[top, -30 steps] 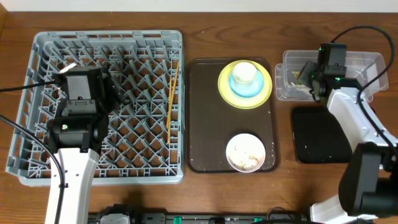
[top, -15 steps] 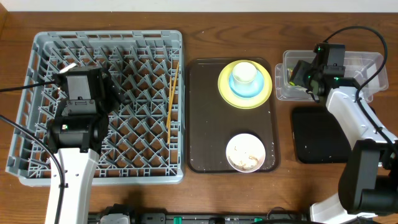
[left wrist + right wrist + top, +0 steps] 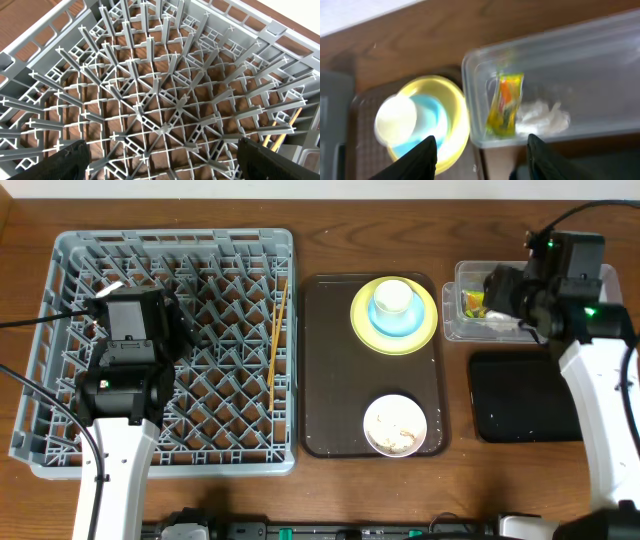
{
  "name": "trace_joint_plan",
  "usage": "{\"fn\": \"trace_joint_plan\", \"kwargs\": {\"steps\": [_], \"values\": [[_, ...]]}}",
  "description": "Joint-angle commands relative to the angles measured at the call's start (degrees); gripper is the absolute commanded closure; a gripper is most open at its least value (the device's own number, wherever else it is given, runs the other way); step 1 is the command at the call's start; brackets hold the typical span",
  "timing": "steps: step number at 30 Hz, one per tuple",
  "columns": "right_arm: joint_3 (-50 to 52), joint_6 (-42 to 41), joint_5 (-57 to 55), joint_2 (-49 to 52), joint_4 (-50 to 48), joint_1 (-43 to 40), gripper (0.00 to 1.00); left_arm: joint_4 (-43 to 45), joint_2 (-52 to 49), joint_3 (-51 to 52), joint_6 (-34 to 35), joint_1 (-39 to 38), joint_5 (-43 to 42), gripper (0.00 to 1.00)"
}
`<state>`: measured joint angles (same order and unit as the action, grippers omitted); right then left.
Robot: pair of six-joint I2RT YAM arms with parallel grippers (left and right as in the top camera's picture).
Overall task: Sort waste into correct bins and load items into the dishwasher rack
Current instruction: 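Move the right gripper down to the rim of the white rice bowl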
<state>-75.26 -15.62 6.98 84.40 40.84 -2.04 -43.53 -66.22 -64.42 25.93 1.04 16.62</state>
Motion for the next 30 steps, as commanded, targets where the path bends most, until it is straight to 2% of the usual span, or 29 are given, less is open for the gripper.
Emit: {"fn": "trace_joint_plan", "kwargs": {"steps": [1, 4, 8, 11, 15, 23, 27, 30], "values": [[-0.02, 1.44, 7.04, 0.35, 4.24, -0.31, 0.45, -0.22, 0.00, -1.40, 0.74, 0.28, 0.15, 0.05], [0.00, 4.20, 13.68, 0.48, 10.40, 1.29, 0.43, -0.20, 0.00, -1.40, 0.74, 0.28, 0.13, 0.05], [0.00, 4.15, 14.95, 0.48, 18.53, 5.84, 0.45, -0.20, 0.00, -1.40, 0.74, 0.28, 0.15, 0.05], [0.00, 4.13, 14.93, 0.48, 22.27, 11.69, 0.51, -0.22, 0.00, -1.40, 0.74, 0.28, 0.15, 0.05], [0.02, 3.41, 14.62, 0.48, 24.39, 21.84, 0.64, -0.22, 0.00, -1.40, 0.74, 0.28, 0.13, 0.05], [1.49, -9.03, 1.36, 0.48, 25.18, 42.97, 0.61, -0.22, 0.00, -1.40, 0.74, 0.28, 0.15, 0.05], [4.02, -16.09, -8.44, 0.48, 24.76, 50.64, 0.60, -0.22, 0.00, -1.40, 0.74, 0.28, 0.13, 0.05], [7.43, -17.92, -14.51, 0.48, 22.67, 54.93, 0.62, -0.20, 0.00, -1.40, 0.74, 0.28, 0.15, 0.05]]}}
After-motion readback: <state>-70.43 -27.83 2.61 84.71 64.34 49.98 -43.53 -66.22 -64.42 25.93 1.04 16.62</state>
